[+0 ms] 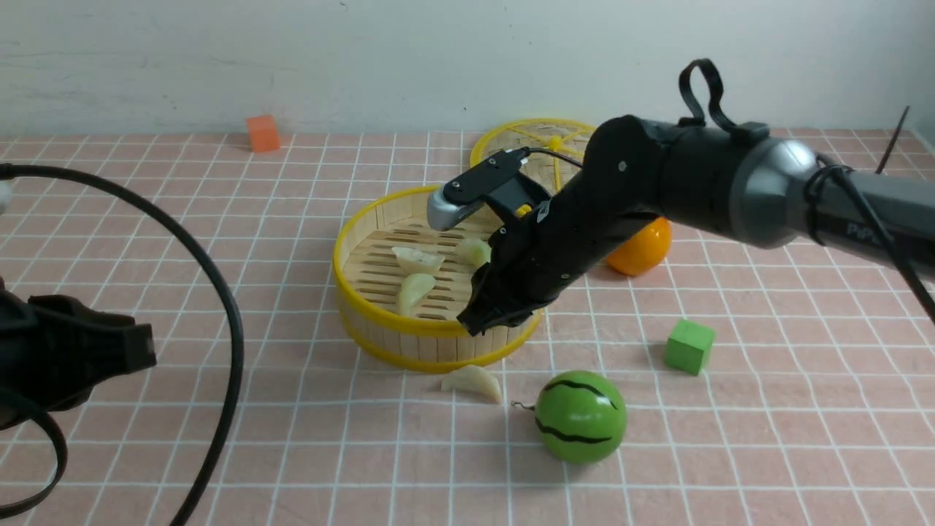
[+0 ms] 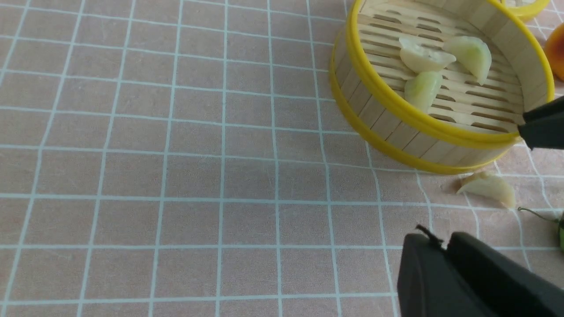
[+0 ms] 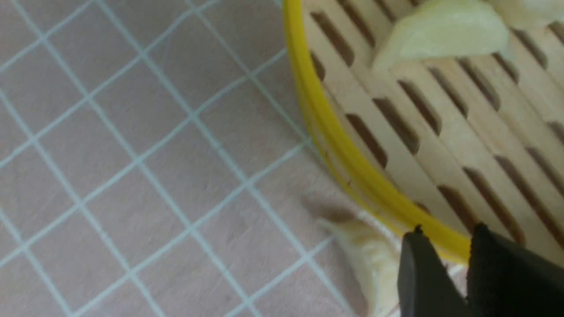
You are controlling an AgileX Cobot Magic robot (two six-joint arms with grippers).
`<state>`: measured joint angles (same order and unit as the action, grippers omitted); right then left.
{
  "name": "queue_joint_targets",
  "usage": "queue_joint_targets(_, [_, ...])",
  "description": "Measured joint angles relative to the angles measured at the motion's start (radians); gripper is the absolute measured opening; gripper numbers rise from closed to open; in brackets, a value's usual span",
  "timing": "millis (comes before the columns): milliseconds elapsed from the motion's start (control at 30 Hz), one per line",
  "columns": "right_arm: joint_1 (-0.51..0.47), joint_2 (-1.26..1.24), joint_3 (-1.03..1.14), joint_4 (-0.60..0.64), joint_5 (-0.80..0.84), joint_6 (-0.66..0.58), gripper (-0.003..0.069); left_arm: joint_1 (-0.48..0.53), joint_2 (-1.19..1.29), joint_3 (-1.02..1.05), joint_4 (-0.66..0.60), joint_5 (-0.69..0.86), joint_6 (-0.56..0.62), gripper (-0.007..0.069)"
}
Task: Put the dumplings into the steamer on the table with the pink tablecloth.
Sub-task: 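Reach for and grasp a dumpling lying on the table beside the steamer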
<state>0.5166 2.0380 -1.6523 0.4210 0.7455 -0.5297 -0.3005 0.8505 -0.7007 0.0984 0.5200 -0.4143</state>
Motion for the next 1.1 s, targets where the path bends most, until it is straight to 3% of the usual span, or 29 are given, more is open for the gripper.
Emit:
queue_joint_targets(67, [0.0, -0.037, 0.0, -0.024, 0.071, 0.0, 0.0279, 0.0, 0.0, 0.0, -0.01, -0.001, 0.0, 0.007])
queue_joint_targets(167, [0.0, -0.055, -0.001, -0.034, 0.114, 0.0, 0.0335, 0.0, 0.0, 0.0, -0.015, -0.002, 0.0, 0.0071])
queue_joint_targets(433, [0.034, 0.063, -0.002, -0.038, 0.127, -0.001, 0.0364, 0.0, 0.0, 0.0, -0.017, -0.006, 0.0, 0.0074])
queue_joint_targets(700, [0.056, 0.145, -0.002, -0.065, -0.022, -0.001, 0.0327, 0.0, 0.0, 0.0, -0.017, -0.002, 0.0, 0.008])
queue_joint_targets(867, [0.056, 0.147, -0.002, -0.068, -0.018, -0.001, 0.0196, 0.0, 0.0, 0.0, -0.017, 0.002, 0.0, 0.0085])
queue_joint_targets(1100, [0.056, 0.081, -0.004, -0.05, 0.095, -0.001, 0.0197, 0.0, 0.0, 0.0, -0.017, 0.002, 0.0, 0.009])
